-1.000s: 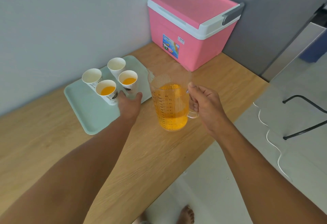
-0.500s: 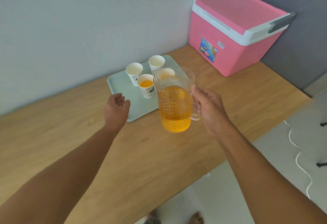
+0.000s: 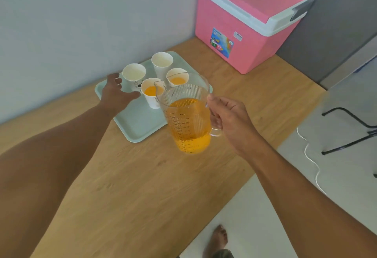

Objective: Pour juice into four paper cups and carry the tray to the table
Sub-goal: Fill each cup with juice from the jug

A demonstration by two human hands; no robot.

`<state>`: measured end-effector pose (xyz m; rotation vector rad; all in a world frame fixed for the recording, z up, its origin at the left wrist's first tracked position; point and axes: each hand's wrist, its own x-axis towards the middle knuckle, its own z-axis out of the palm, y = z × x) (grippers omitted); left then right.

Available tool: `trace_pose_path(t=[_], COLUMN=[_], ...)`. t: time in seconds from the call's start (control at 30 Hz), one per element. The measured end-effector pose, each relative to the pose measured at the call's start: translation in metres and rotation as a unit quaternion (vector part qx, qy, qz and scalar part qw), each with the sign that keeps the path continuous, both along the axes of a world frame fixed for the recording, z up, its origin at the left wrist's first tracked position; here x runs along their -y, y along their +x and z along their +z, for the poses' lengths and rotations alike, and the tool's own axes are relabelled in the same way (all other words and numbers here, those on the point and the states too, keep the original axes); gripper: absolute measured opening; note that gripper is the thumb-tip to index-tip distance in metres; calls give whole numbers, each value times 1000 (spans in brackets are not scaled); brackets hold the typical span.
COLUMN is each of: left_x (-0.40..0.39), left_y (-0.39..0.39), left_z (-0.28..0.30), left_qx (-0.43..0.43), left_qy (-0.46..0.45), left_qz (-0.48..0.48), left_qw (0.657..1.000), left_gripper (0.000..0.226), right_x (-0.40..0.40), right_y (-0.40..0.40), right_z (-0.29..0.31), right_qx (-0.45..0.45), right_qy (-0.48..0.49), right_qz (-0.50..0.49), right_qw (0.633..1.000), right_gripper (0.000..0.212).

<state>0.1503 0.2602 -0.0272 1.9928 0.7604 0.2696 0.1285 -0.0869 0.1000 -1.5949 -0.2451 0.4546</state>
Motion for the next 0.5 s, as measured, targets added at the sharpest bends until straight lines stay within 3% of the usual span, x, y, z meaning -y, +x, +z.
trace_pose_path(t=[0.17,0.5], left_x=[-5,2], left_y=[21,18], left_z=[-7,2], left_qx=[46,90], left_qy=[-20,20], left_qz=[-21,29], left_qw=[999,995], left_gripper=[106,84], right_x=[0,4], right_y=[-5,-7], right_z=[-2,1], right_qx=[1,5], right_qy=[-10,-17], right_qz=[-20,-17], right_qw=[1000,1000], right_gripper=[52,47])
